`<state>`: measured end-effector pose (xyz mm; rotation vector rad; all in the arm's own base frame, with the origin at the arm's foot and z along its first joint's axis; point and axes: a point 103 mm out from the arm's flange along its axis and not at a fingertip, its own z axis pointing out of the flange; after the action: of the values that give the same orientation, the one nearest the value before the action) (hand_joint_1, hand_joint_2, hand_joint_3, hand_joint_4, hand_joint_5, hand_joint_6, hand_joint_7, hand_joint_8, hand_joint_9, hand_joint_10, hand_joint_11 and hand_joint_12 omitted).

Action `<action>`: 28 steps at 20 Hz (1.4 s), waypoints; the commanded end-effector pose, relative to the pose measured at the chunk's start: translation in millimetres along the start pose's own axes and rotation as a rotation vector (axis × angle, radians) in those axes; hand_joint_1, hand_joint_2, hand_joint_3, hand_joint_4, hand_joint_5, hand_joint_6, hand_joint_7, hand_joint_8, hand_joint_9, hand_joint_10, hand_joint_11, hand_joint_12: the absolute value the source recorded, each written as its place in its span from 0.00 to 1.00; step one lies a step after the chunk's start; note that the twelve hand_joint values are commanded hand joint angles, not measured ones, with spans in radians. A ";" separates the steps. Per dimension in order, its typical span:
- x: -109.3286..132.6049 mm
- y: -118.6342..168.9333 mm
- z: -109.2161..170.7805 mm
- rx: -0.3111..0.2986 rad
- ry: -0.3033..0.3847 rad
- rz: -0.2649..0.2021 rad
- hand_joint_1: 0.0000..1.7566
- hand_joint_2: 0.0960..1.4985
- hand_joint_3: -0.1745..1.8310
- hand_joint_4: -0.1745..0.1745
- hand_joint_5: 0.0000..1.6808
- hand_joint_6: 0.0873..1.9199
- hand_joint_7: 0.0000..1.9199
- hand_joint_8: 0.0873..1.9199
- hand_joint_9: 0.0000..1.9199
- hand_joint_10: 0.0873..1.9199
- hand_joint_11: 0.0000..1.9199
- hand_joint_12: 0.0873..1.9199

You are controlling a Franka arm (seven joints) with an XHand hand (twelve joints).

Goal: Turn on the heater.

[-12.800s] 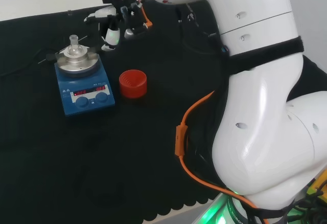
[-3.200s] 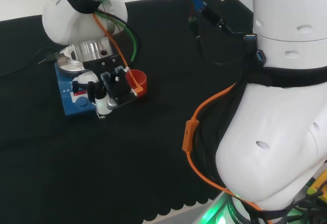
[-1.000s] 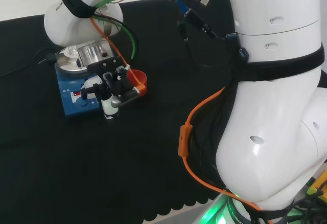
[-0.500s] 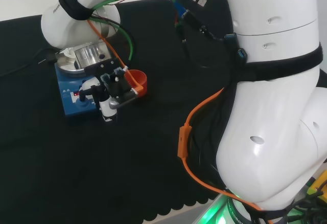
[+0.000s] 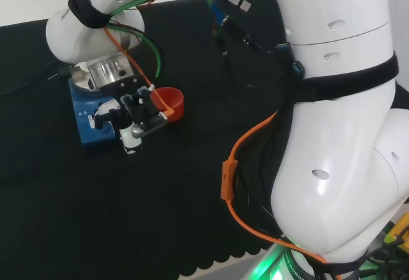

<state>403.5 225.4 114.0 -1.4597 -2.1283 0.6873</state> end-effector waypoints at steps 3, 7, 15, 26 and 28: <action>-1.1 0.9 1.6 0.012 -0.005 0.003 0.85 0.07 1.00 0.40 0.02 0.16 0.69 0.81 0.84 0.72 0.73 0.69; -8.8 -1.0 -0.4 0.004 0.008 0.013 0.85 0.07 1.00 0.40 0.02 0.16 0.69 0.81 0.84 0.72 0.73 0.69; -19.0 -6.4 -8.5 -0.012 0.008 0.028 0.85 0.07 1.00 0.39 0.03 0.15 0.69 0.81 0.84 0.72 0.73 0.69; -27.4 -16.7 -19.2 -0.030 0.003 0.056 0.85 0.07 1.00 0.39 0.03 0.15 0.69 0.81 0.84 0.72 0.74 0.69; -32.0 -21.9 -25.5 -0.039 0.002 0.067 0.85 0.07 1.00 0.39 0.03 0.15 0.69 0.81 0.84 0.72 0.74 0.69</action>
<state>411.2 203.6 130.1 -1.5163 -2.1122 0.6777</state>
